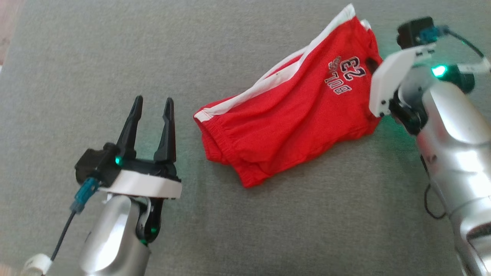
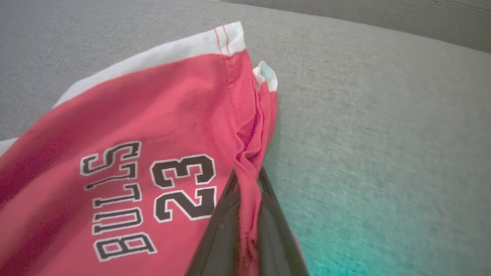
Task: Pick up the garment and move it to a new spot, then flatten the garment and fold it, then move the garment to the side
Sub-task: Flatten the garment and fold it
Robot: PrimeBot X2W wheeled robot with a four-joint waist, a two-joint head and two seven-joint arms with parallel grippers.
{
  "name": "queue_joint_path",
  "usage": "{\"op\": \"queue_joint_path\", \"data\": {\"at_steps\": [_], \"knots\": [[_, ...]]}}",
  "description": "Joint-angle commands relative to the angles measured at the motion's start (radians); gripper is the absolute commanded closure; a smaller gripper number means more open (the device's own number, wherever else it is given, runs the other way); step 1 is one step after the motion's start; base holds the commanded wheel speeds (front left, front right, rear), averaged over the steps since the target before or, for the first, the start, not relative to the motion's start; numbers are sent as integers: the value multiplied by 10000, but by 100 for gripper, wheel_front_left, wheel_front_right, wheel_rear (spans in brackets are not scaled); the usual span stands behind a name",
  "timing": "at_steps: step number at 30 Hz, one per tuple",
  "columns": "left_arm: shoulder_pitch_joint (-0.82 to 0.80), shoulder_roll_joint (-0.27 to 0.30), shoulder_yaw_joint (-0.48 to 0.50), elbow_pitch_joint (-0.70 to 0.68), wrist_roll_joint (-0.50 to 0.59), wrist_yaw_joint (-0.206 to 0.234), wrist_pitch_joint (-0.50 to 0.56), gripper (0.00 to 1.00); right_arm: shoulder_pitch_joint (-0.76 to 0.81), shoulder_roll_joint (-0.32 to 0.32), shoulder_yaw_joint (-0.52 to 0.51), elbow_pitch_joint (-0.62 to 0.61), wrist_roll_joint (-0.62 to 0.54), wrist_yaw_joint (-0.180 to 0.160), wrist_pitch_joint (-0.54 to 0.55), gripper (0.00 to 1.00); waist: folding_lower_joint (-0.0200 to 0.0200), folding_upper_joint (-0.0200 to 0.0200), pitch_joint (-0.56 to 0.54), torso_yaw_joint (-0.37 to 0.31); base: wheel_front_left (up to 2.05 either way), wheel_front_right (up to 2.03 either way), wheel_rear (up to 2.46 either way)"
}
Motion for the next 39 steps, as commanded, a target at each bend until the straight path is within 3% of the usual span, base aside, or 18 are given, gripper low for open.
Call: {"op": "queue_joint_path", "data": {"at_steps": [1, 4, 13, 18, 21, 25, 30, 33, 39], "knots": [[59, 131, 393, -248, 88, -64, -95, 0, 376, -28, 9, -198, 14, 67, -38, 100, -1, 0, -153, -149, 0, 0, 0], [213, 184, 539, -286, 126, -124, -95, 0, 706, -288, -287, -633, -101, 67, -261, 100, -1, 0, -418, -465, 0, 0, 0], [734, 282, 793, -270, 361, -186, -95, 0, 2693, -1108, -2826, -2725, -1626, 67, -140, 100, -1, 0, -1200, -1042, 0, 0, 0], [745, 345, 660, -174, 387, -201, -95, 0, 3763, -870, -4029, -4415, -2764, 67, 455, 100, -1, 0, -1381, -987, 0, 0, 0], [766, 342, 603, -129, 361, -205, -95, 0, 4181, -435, -4185, -5634, -3160, 67, 841, 100, -1, 0, -1471, -918, 0, 0, 0], [789, 326, 535, -71, 314, -208, -95, 0, 4453, 35, -3383, -7094, -3153, 67, 1424, 100, -1, 0, -1574, -825, 0, 0, 0], [793, 329, 505, -57, 255, -210, -95, 0, 4339, 520, -1555, -8083, -2712, 67, 2243, 100, -1, 0, -1607, -784, 0, 0, 0], [739, 322, 484, -70, 205, -211, -95, 0, 4014, 924, -529, -7815, -2390, 67, 2442, 100, -1, 0, -1543, -744, 0, 0, 0], [616, 268, 302, -55, 108, -212, -95, 0, 3182, 1481, 681, -6155, -1670, 67, 2034, 100, -1, 0, -1447, -510, 0, 0, 0]]}}
